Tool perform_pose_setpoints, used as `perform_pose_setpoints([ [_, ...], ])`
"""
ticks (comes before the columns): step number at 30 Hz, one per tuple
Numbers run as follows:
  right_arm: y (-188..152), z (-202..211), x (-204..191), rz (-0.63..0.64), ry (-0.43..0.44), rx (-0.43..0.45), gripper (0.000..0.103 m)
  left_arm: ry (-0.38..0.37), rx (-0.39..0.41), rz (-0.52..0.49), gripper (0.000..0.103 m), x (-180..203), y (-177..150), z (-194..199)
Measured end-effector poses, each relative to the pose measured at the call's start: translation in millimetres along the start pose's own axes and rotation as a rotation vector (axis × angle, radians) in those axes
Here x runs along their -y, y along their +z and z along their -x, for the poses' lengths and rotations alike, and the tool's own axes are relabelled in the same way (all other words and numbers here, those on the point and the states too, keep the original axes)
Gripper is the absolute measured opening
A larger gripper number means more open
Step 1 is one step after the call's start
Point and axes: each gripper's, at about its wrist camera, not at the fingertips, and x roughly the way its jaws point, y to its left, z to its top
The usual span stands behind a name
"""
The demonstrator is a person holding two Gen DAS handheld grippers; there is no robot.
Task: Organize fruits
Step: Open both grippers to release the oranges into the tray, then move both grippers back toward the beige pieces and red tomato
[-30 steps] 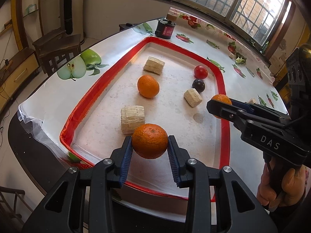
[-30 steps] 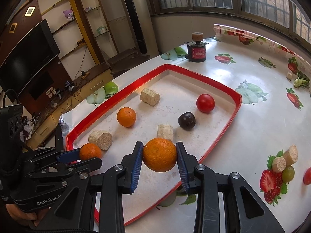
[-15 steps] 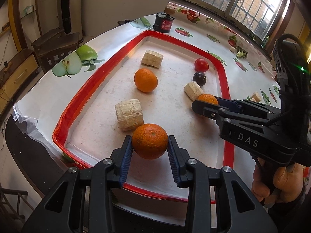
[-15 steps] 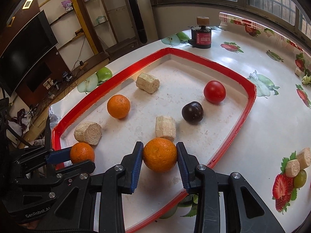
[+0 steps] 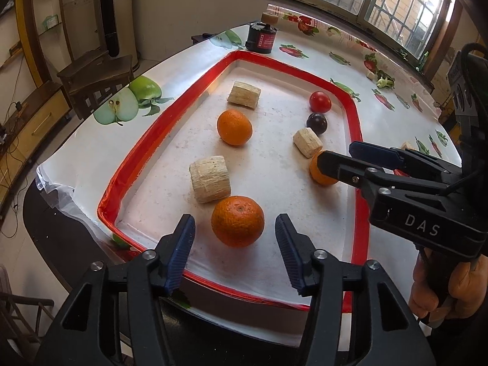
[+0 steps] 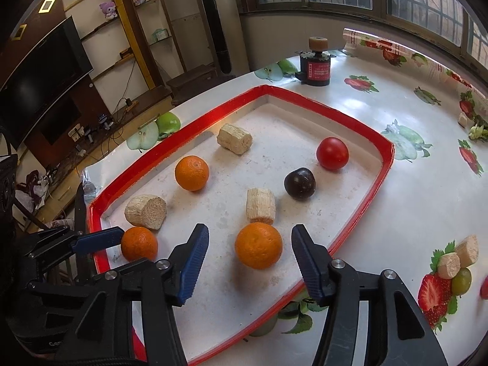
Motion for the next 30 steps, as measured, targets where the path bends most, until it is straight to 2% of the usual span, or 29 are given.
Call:
perform_pose_setpoints([
  [15, -27.8, 64.4, 41.0, -0.097, -0.049, 0.083, 0.059, -0.018, 0.02, -0.039, 0.053, 23.0, -1.8, 14.9],
  [30, -79.6, 120.9, 114.8, -0.25, -0.172, 0.12, 0.059, -0.106, 0.037, -0.145, 0.053, 85.3, 3.7, 22.4],
])
